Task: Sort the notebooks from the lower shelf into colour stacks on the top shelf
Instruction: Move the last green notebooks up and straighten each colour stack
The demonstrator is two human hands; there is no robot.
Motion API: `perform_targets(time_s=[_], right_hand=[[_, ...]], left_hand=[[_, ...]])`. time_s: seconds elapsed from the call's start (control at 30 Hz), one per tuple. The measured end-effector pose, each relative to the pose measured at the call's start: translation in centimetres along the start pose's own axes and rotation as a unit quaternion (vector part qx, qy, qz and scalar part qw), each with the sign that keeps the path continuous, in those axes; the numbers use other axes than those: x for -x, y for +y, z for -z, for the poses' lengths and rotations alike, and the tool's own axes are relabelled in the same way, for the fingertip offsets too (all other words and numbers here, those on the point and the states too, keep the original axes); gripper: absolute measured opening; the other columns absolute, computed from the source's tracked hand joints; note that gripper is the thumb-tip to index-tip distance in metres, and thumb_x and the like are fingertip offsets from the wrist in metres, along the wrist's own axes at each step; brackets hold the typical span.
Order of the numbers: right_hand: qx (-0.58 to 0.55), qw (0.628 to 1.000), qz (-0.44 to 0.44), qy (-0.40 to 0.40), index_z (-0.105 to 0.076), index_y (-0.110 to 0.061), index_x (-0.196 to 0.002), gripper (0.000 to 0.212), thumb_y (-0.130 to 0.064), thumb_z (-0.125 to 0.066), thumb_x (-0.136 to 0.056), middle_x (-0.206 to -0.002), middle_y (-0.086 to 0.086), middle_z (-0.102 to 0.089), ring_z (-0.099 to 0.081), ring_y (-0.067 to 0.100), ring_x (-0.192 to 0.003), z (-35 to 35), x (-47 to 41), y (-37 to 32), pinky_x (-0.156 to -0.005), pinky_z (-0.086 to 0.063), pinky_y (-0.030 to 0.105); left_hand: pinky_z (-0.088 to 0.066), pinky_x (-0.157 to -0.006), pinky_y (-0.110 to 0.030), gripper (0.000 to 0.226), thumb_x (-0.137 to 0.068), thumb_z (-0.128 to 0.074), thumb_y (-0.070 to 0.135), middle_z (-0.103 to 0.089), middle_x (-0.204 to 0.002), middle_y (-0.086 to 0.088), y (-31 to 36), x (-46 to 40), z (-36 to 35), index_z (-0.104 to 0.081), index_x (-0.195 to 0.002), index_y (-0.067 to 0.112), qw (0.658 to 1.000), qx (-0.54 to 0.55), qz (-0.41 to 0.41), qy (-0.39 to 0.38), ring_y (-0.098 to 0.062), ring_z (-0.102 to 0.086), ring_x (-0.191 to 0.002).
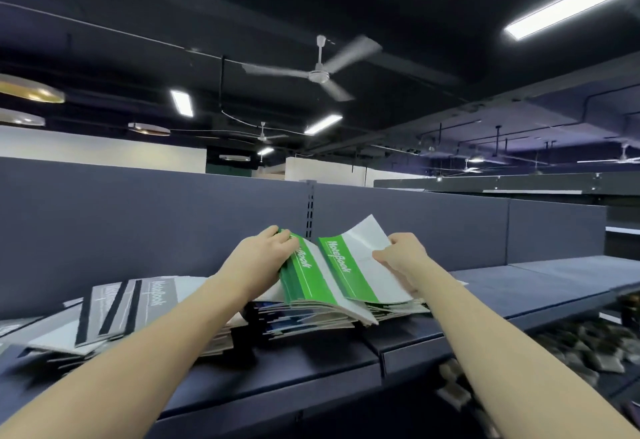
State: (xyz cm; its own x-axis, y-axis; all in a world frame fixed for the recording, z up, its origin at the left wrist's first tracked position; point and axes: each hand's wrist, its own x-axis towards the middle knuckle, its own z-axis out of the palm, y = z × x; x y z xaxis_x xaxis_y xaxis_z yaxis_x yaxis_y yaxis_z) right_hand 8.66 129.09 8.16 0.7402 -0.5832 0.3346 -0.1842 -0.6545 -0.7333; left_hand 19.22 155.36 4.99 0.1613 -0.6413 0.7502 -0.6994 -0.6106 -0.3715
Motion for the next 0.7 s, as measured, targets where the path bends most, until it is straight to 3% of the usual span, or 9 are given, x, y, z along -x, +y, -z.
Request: perform_targets(time_s=[0.1, 0.27, 0.33, 0.4, 0.47, 0.5, 0.57, 0.63, 0.7], right_hand=[[0.096, 0.995, -0.017, -0.001, -0.04, -0.014, -0.067, 0.034, -0.021, -0.069, -0.085, -0.067, 0.001, -0.046, -0.048, 0.021, -0.067, 0.0, -2.2, 1.8, -0.05, -0.031, 0.028], [0.173, 0.983, 0.001, -0.061, -0.045, -0.012, -0.073, 0.033, -0.029, -0.07, -0.085, -0.073, 0.001, -0.053, -0.054, 0.027, -0.079, -2.0, -4.9, 4.4, -0.061, -0.039, 0.028], [0.199, 0.976, 0.019, -0.085, -0.048, -0.01, -0.083, 0.033, -0.035, -0.069, -0.088, -0.089, 0.004, -0.057, -0.056, 0.031, -0.098, -2.8, -5.4, 4.5, -0.074, -0.042, 0.03], [0.206, 0.975, 0.031, -0.074, -0.05, -0.014, -0.106, 0.032, -0.033, -0.067, -0.087, -0.117, 0.009, -0.049, -0.048, 0.035, -0.116, -3.5, -5.9, 4.5, -0.085, -0.041, 0.035], [0.173, 0.98, 0.067, -0.066, -0.056, -0.02, -0.111, 0.025, -0.026, -0.064, -0.087, -0.12, 0.008, -0.051, -0.049, 0.032, -0.115, -3.9, -6.1, 3.9, -0.086, -0.041, 0.035], [0.122, 0.986, 0.086, -0.073, -0.063, -0.017, -0.101, 0.014, -0.026, -0.062, -0.09, -0.11, 0.007, -0.06, -0.055, 0.027, -0.103, -4.0, -6.2, 3.5, -0.081, -0.043, 0.032], [-0.037, 0.99, 0.076, -0.111, -0.064, -0.011, -0.078, 0.037, -0.041, -0.057, -0.098, -0.08, 0.005, -0.064, -0.054, 0.019, -0.072, -4.1, -5.8, 2.3, -0.063, -0.041, 0.029], [-0.158, 0.973, 0.007, -0.17, -0.068, -0.007, -0.091, 0.056, -0.062, -0.055, -0.093, -0.083, 0.003, -0.065, -0.054, 0.016, -0.068, -3.9, -5.5, 1.3, -0.058, -0.038, 0.028], [-0.161, 0.967, -0.011, -0.196, -0.067, -0.004, -0.104, 0.064, -0.063, -0.072, -0.081, -0.087, 0.004, -0.068, -0.058, 0.017, -0.07, -3.8, -5.5, 1.3, -0.059, -0.039, 0.027]], left_hand=[[-0.047, -0.05, -0.032, 0.037, -0.07, -0.067, -0.003, -0.065, -0.095, 0.008, -1.5, 0.1, -1.4, -0.065, -0.098, 0.02, 1.0, -0.001, 0.013, -0.007, -0.021, -0.059, -0.083], [-0.055, -0.057, -0.038, 0.036, -0.07, -0.07, 0.0, -0.069, -0.096, 0.004, -2.5, -0.5, -2.6, -0.067, -0.102, 0.016, 0.997, 0.007, 0.069, -0.017, -0.026, -0.066, -0.081], [-0.056, -0.06, -0.039, 0.035, -0.071, -0.071, 0.001, -0.071, -0.096, 0.003, -2.3, -1.0, -2.7, -0.068, -0.103, 0.016, 0.995, 0.015, 0.096, -0.015, -0.027, -0.068, -0.081], [-0.054, -0.068, -0.039, 0.031, -0.078, -0.067, 0.006, -0.071, -0.101, 0.005, -1.6, -1.6, -2.7, -0.067, -0.108, 0.018, 0.992, 0.018, 0.119, -0.024, -0.025, -0.068, -0.087], [-0.053, -0.074, -0.04, 0.03, -0.084, -0.062, 0.01, -0.069, -0.107, 0.005, -1.0, -2.4, -2.8, -0.064, -0.113, 0.018, 0.992, 0.018, 0.118, -0.039, -0.025, -0.066, -0.094], [-0.053, -0.075, -0.04, 0.03, -0.085, -0.06, 0.01, -0.068, -0.108, 0.004, -0.6, -2.7, -2.9, -0.063, -0.114, 0.018, 0.993, 0.016, 0.112, -0.045, -0.024, -0.064, -0.096], [-0.053, -0.074, -0.041, 0.032, -0.085, -0.059, 0.008, -0.066, -0.108, 0.005, -0.1, -3.3, -3.2, -0.061, -0.116, 0.018, 0.994, 0.004, 0.095, -0.057, -0.023, -0.063, -0.097], [-0.054, -0.072, -0.041, 0.034, -0.084, -0.059, 0.006, -0.066, -0.108, 0.003, 0.4, -3.5, -3.5, -0.062, -0.116, 0.016, 0.995, -0.003, 0.08, -0.059, -0.025, -0.063, -0.097], [-0.054, -0.073, -0.042, 0.035, -0.084, -0.06, 0.005, -0.066, -0.111, 0.001, 0.8, -3.7, -3.7, -0.062, -0.118, 0.015, 0.995, 0.005, 0.084, -0.053, -0.025, -0.063, -0.099]])
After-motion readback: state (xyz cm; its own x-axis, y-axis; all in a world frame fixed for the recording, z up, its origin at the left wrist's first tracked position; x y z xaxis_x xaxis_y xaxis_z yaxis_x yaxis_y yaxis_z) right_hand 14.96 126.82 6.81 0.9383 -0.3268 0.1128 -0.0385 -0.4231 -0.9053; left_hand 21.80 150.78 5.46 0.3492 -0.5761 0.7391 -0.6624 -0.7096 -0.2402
